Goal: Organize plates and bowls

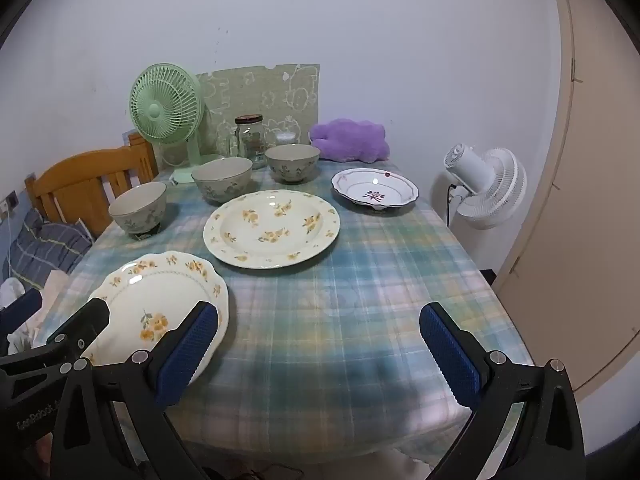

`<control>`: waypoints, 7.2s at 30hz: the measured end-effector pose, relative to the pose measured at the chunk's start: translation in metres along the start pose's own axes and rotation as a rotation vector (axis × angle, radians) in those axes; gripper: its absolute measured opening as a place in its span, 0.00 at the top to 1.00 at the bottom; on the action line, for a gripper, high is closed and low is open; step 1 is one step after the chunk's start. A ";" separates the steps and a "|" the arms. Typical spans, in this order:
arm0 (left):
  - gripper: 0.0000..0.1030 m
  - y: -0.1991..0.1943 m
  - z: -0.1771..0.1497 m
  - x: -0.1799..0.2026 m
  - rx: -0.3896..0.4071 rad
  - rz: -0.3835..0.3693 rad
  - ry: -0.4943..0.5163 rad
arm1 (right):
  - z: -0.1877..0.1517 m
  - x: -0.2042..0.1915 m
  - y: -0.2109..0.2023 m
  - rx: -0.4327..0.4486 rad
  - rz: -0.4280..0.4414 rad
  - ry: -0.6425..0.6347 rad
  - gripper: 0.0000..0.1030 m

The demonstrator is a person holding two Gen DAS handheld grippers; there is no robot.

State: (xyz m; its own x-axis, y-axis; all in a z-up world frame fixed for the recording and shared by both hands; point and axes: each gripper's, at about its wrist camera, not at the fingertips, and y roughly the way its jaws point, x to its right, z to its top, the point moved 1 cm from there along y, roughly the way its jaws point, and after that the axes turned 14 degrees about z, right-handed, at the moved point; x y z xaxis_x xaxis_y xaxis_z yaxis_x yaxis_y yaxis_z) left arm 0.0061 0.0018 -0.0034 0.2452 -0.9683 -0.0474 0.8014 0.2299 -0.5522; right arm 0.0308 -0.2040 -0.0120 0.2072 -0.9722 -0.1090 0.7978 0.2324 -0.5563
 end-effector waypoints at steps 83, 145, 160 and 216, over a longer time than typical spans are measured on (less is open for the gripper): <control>0.00 -0.011 0.002 0.028 0.005 0.051 0.053 | 0.000 0.020 -0.016 -0.012 0.019 -0.002 0.01; 0.33 0.170 -0.010 -0.040 -0.394 -0.036 0.214 | -0.019 -0.083 0.181 -0.452 0.023 0.110 0.28; 0.34 0.167 0.009 -0.027 -0.410 -0.061 0.266 | -0.001 -0.080 0.176 -0.485 -0.035 0.128 0.28; 0.34 0.137 -0.001 0.249 -0.429 -0.022 0.258 | 0.024 0.195 0.137 -0.475 -0.035 0.136 0.29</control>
State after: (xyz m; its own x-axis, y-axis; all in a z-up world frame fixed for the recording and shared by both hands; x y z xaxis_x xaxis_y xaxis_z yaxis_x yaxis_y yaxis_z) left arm 0.1766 -0.2077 -0.0916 0.0446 -0.9775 -0.2061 0.4954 0.2008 -0.8452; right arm 0.1940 -0.3614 -0.0901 0.0843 -0.9814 -0.1725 0.4502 0.1920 -0.8721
